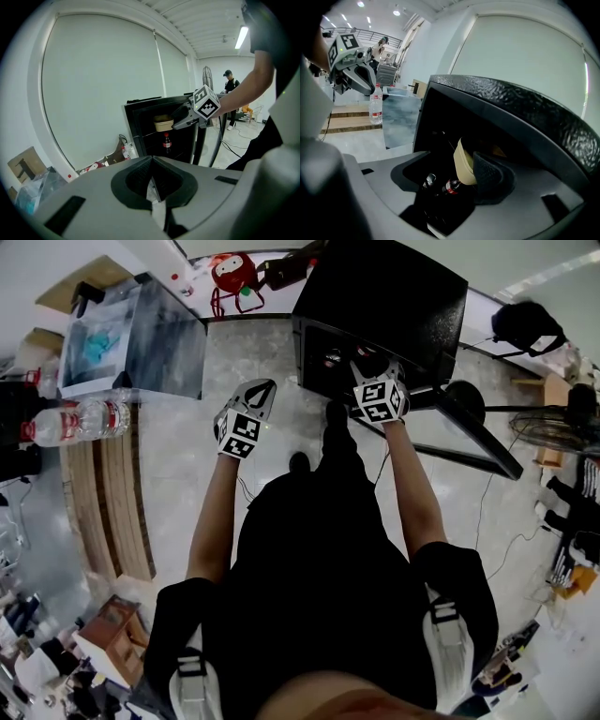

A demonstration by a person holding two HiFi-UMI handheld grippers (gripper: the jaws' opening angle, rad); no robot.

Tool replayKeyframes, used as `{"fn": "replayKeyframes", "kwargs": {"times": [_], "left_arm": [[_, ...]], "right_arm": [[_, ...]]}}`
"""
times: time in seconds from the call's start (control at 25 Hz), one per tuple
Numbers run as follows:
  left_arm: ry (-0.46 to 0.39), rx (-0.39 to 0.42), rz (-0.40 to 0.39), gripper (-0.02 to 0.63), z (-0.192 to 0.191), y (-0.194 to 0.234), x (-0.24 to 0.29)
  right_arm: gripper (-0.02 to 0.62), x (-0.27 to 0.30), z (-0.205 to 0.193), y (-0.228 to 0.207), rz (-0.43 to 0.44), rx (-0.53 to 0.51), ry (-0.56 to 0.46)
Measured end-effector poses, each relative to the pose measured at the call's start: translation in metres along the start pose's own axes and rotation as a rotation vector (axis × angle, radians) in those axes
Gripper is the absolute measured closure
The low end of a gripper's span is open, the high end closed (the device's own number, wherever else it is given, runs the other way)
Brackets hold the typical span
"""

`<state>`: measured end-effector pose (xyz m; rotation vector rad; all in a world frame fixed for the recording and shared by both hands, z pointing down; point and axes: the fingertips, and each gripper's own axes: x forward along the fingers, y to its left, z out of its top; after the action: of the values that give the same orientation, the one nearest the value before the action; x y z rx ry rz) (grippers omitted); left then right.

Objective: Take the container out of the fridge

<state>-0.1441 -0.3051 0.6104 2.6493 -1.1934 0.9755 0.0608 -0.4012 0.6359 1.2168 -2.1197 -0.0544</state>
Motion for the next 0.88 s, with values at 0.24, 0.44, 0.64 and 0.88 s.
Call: {"fn": "replayKeyframes", "kwargs": {"times": [0.24, 0.44, 0.64, 0.88], "left_arm": [[0.008, -0.004, 0.005, 0.588, -0.003, 0.003, 0.000], [0.009, -0.001, 0.005, 0.588, -0.002, 0.004, 0.002], [0.016, -0.002, 0.000, 0.588, -0.001, 0.004, 0.005], [0.027, -0.008, -0.003, 0.588, -0.003, 0.003, 0.008]], "right_arm": [[0.342, 0.007, 0.000, -0.003, 0.012, 0.000, 0.016], [0.350, 0.014, -0.003, -0.008, 0.010, -0.009, 0.024], [0.374, 0.017, -0.007, -0.013, 0.003, -0.024, 0.046], [0.440, 0.021, -0.011, -0.021, -0.018, -0.063, 0.073]]}}
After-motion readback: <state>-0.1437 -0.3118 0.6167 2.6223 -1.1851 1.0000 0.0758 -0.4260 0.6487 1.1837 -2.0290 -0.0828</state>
